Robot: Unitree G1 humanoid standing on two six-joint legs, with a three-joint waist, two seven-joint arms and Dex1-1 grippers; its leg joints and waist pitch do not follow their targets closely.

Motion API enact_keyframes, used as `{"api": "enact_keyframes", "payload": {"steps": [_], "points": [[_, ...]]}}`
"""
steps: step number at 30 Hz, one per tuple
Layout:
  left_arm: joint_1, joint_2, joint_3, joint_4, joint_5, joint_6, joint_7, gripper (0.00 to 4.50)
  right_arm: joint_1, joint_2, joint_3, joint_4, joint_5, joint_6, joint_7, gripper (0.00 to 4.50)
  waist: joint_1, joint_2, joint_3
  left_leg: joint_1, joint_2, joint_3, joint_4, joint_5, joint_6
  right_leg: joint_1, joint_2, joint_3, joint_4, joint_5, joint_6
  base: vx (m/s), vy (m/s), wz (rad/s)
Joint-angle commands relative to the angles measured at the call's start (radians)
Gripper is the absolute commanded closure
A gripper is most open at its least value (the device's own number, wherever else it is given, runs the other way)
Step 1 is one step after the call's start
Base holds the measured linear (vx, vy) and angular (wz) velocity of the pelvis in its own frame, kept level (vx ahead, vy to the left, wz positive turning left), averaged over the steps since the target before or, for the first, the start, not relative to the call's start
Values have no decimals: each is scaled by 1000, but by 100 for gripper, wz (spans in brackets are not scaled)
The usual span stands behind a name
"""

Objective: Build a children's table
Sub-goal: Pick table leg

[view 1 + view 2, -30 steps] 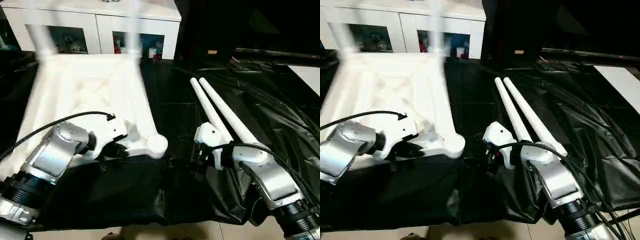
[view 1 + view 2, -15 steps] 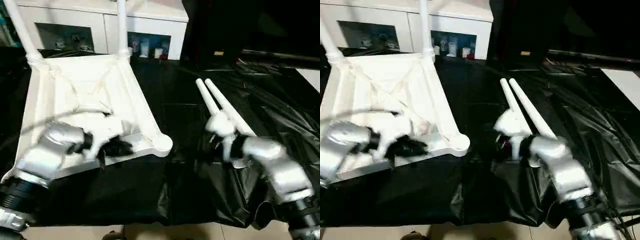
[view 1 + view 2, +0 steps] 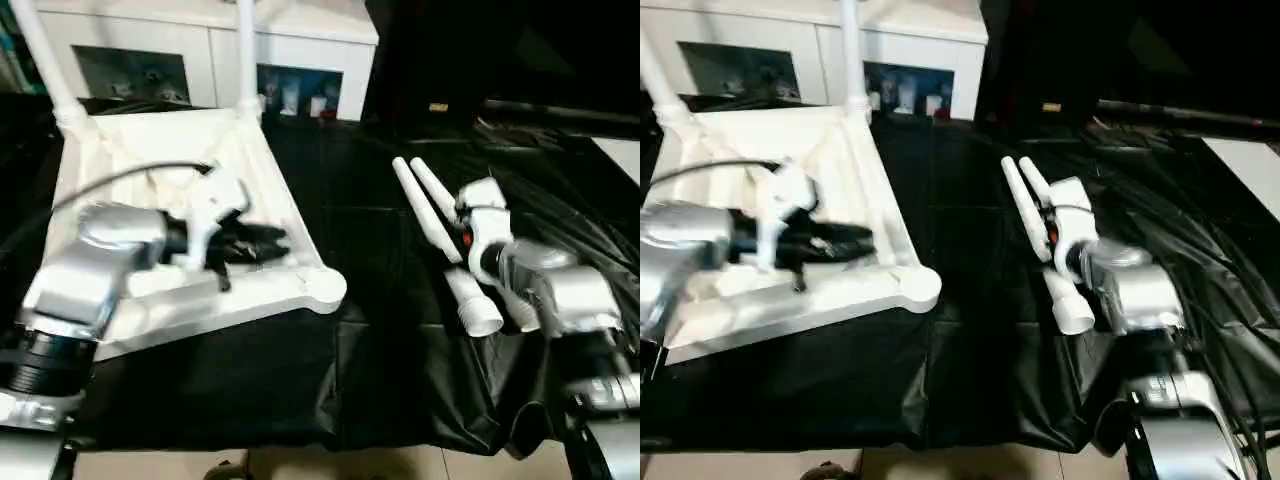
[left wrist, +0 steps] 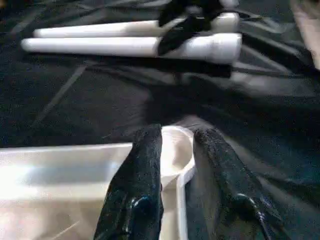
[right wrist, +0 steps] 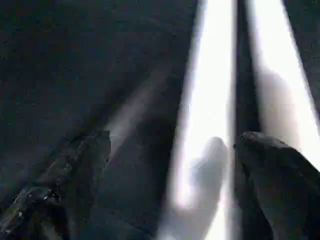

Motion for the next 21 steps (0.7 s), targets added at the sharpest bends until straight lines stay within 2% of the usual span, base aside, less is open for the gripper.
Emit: {"api": "enact_keyframes", "payload": {"steps": [1,5,8,9,16,20,21], "points": [[-5,-15,-31,-39,-14,18,0,324,-42,0,-39,79,-16,30,-60,5,-2,7,-75,8,27,-10,-63,-177,-36,51,-60,49,-62,-224,-170,0,0,0],[-11,-35,-45,-53,-24,29,6,324,-76,11,-69,165,-2,24,-92,5,-9,8,-75,8,27,-10,-62,-204,-46,51,-61,47,-65,-252,-159,0,0,0],[-19,-51,-59,-64,-32,43,13,324,-111,27,-100,277,39,62,-59,5,-11,7,-74,6,26,-10,-62,-210,-40,53,-60,47,-67,-260,-154,0,0,0],[-21,-50,-63,-63,-29,41,11,324,-117,31,-107,307,52,72,-42,5,-12,11,-73,7,27,-11,-62,-216,-39,51,-60,46,-68,-265,-157,0,0,0],[-23,-40,-67,-72,-40,53,5,324,-135,37,-93,378,47,69,-8,5,-12,9,-75,8,29,-11,-62,-210,-43,51,-61,46,-65,-255,-166,0,0,0],[-22,-35,-69,-80,-42,59,0,324,-142,39,-93,406,43,60,-8,45,-11,10,-73,9,29,-11,-62,-224,-46,49,-62,46,-69,-283,-162,0,0,0],[-21,-34,-70,-84,-44,64,-1,307,-149,39,-92,426,39,55,-8,55,-11,10,-73,9,30,-11,-63,-225,-48,49,-62,46,-68,-284,-162,0,0,0]]}}
